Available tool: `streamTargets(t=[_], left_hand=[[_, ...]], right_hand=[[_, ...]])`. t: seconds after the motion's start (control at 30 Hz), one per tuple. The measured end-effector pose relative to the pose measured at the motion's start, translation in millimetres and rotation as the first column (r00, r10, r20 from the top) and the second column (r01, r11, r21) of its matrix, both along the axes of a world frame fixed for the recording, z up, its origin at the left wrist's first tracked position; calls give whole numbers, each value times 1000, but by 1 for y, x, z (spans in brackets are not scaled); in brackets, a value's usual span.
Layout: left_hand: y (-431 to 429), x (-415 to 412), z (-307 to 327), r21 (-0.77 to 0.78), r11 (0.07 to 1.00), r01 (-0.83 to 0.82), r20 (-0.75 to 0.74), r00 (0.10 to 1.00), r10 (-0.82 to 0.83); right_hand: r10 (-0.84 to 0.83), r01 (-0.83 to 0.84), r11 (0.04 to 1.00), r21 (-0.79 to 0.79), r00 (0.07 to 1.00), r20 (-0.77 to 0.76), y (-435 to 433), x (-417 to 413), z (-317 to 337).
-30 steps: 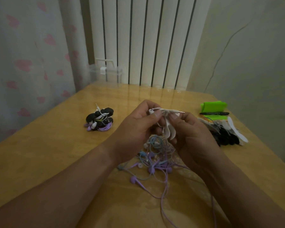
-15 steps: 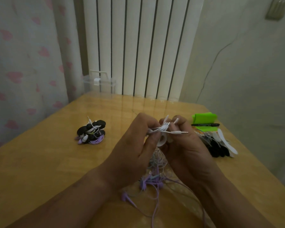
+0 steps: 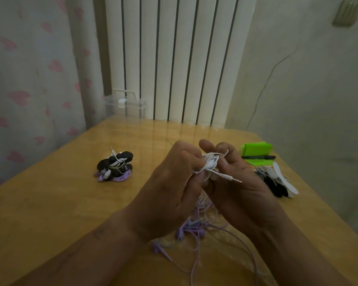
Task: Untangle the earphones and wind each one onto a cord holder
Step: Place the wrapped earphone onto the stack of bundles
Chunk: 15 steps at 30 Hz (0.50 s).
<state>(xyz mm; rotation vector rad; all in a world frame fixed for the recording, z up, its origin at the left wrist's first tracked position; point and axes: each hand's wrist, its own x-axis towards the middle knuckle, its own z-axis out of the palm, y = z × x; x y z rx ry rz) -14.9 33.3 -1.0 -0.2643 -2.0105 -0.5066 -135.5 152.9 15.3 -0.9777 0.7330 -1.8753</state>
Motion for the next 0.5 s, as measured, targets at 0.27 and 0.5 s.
streamTargets(t=[0.27,0.5], left_hand=[[4,1,-4,539,843,-11,276,947,-164],[3,-10,-4,975,218,-48,134,908,-396]], right_hand=[[-162,152,965,214,986,33,-9,-2,-11],[-238,316,901,297,933,-269,-12,1,-15]])
